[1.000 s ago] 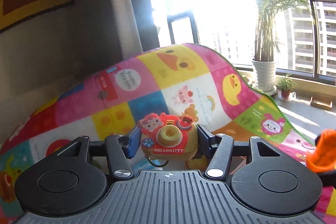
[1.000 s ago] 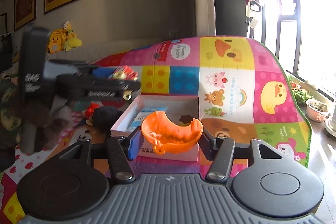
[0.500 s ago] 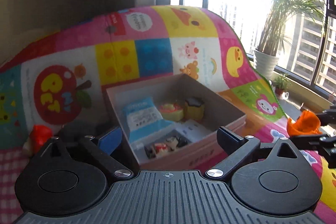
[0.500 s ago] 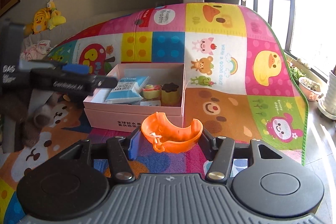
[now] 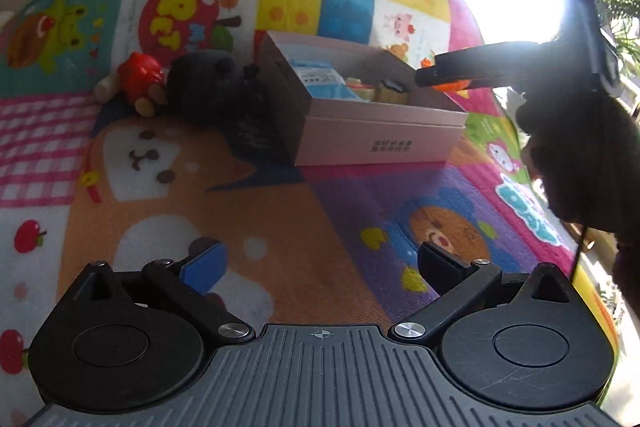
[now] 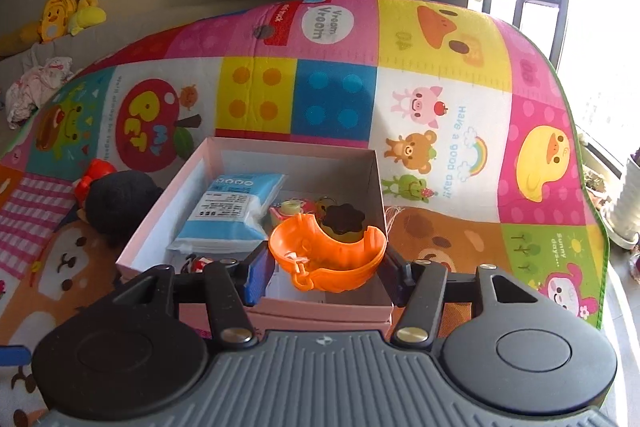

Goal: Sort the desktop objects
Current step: 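Drop the Hello Kitty toy into the pink box while the right tool drops the orange cup in, then grasp the red figure toy with the right tool while the left tool moves toward the white bottle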

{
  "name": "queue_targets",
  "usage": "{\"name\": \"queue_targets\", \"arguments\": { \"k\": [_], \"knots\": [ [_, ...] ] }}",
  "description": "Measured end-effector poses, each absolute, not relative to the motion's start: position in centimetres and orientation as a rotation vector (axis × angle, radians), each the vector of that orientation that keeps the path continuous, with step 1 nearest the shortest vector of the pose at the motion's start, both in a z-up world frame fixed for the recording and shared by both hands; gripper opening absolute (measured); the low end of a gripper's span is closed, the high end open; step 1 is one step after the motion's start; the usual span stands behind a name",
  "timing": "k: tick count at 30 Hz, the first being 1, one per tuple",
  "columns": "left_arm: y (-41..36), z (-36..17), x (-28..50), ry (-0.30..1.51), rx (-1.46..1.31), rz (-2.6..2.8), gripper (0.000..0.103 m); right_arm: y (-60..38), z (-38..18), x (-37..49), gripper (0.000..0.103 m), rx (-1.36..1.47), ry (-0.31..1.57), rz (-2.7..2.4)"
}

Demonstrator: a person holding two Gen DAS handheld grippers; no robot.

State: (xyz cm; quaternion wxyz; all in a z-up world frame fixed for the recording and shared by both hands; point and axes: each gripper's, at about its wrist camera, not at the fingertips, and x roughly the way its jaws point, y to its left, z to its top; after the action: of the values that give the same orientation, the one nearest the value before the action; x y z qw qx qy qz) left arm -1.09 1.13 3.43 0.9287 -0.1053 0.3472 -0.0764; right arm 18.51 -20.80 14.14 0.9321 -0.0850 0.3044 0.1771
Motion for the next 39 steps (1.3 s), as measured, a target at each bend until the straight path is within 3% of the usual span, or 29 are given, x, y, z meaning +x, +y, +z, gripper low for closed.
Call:
{"name": "queue_targets", "arguments": {
  "k": [7,15,23,29,39],
  "knots": [
    [3.3,3.2,-2.0,0.668,-0.276,-0.075,0.103,-19.1,12.9,21.0,0.059,-0.235,0.673,0.315],
    [6.0,2.3,-1.8,0.670,-0.323,0.037,0.103,-21.6,14.0,17.9,0.080,-0.190,0.666,0.319],
    [7.7,2.6,2.3,0.529,-0.186,0.297,0.103,-19.2,15.3,15.0,0.081,-0.234,0.663,0.410],
    [12.0,1.3,2.0,0.506,-0.409,0.409,0.103,-12.2,17.7,14.7,0.100,-0.236,0.619,0.574],
    [13.8,0.9,1.0,0.481,-0.528,0.539,0.103,2.5,14.7,19.4,0.097,-0.357,0.659,0.684]
  ]
}}
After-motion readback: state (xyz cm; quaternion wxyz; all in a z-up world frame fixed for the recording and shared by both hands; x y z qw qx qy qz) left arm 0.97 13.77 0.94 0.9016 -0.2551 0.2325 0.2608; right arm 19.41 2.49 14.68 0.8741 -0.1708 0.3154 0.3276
